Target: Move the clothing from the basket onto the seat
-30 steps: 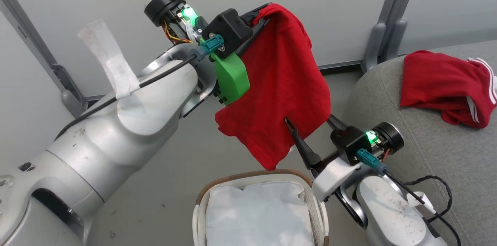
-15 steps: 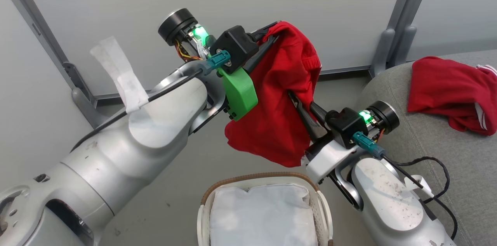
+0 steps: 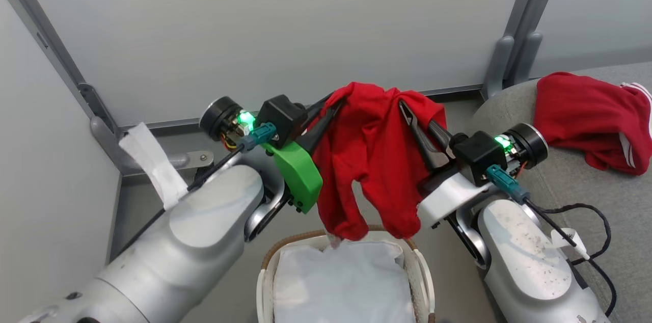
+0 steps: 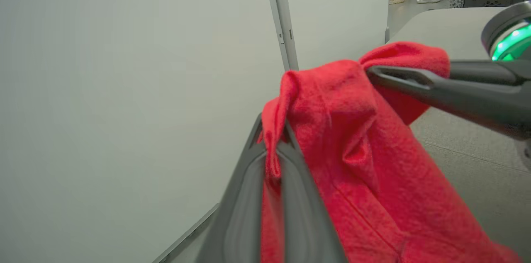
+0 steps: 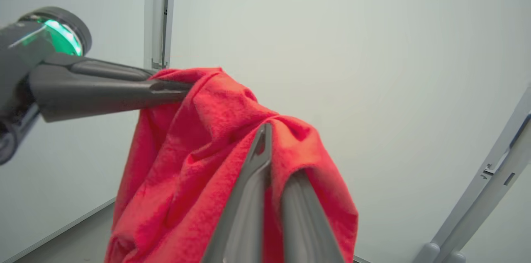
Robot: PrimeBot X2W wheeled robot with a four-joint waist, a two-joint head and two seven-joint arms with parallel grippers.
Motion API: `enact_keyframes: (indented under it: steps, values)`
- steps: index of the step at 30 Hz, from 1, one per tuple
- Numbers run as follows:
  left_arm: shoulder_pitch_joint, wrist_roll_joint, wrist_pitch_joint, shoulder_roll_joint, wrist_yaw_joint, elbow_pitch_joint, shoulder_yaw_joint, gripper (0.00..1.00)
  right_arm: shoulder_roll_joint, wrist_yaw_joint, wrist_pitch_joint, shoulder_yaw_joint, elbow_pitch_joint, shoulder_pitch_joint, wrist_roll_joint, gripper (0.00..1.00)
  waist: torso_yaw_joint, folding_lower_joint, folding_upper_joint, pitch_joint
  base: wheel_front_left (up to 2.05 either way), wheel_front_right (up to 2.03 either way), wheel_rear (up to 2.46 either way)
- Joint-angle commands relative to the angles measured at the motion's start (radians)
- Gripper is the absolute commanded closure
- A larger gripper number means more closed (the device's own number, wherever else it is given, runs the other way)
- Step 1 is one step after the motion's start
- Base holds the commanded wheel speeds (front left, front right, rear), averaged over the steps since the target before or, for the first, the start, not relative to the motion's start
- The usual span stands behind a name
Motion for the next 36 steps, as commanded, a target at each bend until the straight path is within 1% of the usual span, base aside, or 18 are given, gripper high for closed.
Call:
enact_keyframes:
  steps: [1,4,11,21,30,36]
  values:
    - [0.041,-0.003,-0.008,-0.007,0.01,-0.006,0.023,0.0,-0.003,-0.001,-0.002,-0.014,-0.012,0.014,-0.01,1.0,-0.001,0.0,0.0,0.003,0.0,0.0,0.0]
    - [0.114,0.0,-0.006,-0.02,0.017,-0.023,0.069,0.0,-0.003,-0.001,-0.002,-0.033,-0.03,0.013,-0.021,1.0,-0.003,0.0,0.0,0.008,0.0,0.0,0.0]
    - [0.271,0.061,-0.006,-0.054,0.011,-0.032,0.187,0.0,-0.007,-0.001,-0.002,-0.067,-0.056,0.017,-0.042,1.0,-0.01,0.0,0.0,0.015,0.0,0.0,0.0]
    - [0.46,0.163,-0.006,-0.108,-0.016,-0.051,0.358,0.0,-0.015,-0.001,-0.002,-0.099,-0.077,0.046,-0.053,1.0,-0.021,0.0,0.0,0.021,0.0,0.0,0.0]
    - [0.567,0.256,-0.006,-0.137,-0.037,-0.067,0.472,0.0,-0.014,-0.001,-0.002,-0.117,-0.082,0.058,-0.058,1.0,-0.022,0.0,0.0,0.027,0.0,0.0,0.0]
    - [0.589,0.293,-0.006,-0.147,-0.047,-0.083,0.517,0.0,-0.015,-0.001,-0.002,-0.133,-0.088,0.057,-0.063,1.0,-0.027,0.0,0.0,0.031,0.0,0.0,0.0]
